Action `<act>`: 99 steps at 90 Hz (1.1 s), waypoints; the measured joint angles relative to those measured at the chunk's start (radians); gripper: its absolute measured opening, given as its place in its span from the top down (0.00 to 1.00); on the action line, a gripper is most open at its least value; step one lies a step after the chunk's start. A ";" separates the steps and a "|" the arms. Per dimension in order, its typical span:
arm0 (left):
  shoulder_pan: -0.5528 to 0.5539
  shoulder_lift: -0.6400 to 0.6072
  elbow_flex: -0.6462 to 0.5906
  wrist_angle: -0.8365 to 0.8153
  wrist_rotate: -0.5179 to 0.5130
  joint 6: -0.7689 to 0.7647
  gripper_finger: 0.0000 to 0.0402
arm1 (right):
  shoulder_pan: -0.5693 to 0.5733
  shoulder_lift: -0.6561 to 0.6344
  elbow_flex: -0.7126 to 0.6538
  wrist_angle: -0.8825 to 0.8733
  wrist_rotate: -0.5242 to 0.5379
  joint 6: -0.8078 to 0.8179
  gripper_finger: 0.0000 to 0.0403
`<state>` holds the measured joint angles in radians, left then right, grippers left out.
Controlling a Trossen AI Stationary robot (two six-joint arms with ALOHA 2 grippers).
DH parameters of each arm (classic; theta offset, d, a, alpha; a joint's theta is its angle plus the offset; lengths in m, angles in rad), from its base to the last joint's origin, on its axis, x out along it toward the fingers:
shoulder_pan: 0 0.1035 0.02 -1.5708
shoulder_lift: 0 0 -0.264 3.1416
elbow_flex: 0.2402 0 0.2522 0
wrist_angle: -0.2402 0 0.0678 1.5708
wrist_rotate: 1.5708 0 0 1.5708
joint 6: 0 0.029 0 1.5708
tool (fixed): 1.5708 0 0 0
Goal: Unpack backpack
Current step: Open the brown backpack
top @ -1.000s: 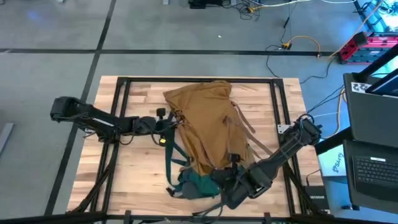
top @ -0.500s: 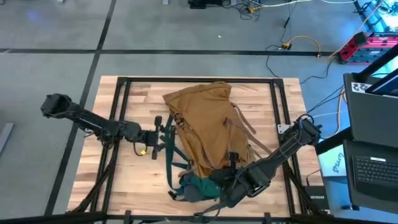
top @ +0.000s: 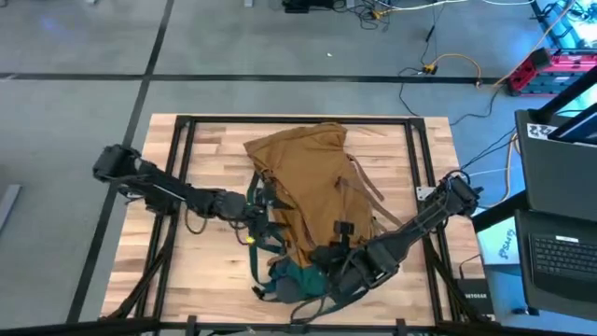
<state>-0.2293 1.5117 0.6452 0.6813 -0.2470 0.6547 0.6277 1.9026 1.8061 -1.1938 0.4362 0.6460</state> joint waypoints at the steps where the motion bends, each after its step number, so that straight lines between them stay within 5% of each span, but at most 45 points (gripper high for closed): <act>1: 0.001 0.006 0.006 -0.003 0.000 0.001 0.40 | 0.000 0.000 0.000 0.000 0.000 0.000 1.00; 68: 0.048 0.146 0.136 -0.012 0.138 0.013 0.40 | 0.000 0.000 -0.001 0.026 0.001 -0.024 1.00; 99: 0.075 0.249 0.226 -0.008 0.099 0.069 0.41 | 0.000 0.000 -0.002 0.043 0.007 -0.026 1.00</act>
<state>-0.1539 1.7603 0.8708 0.6736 -0.1485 0.7234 0.6277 1.9030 1.8046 -1.1503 0.4431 0.6205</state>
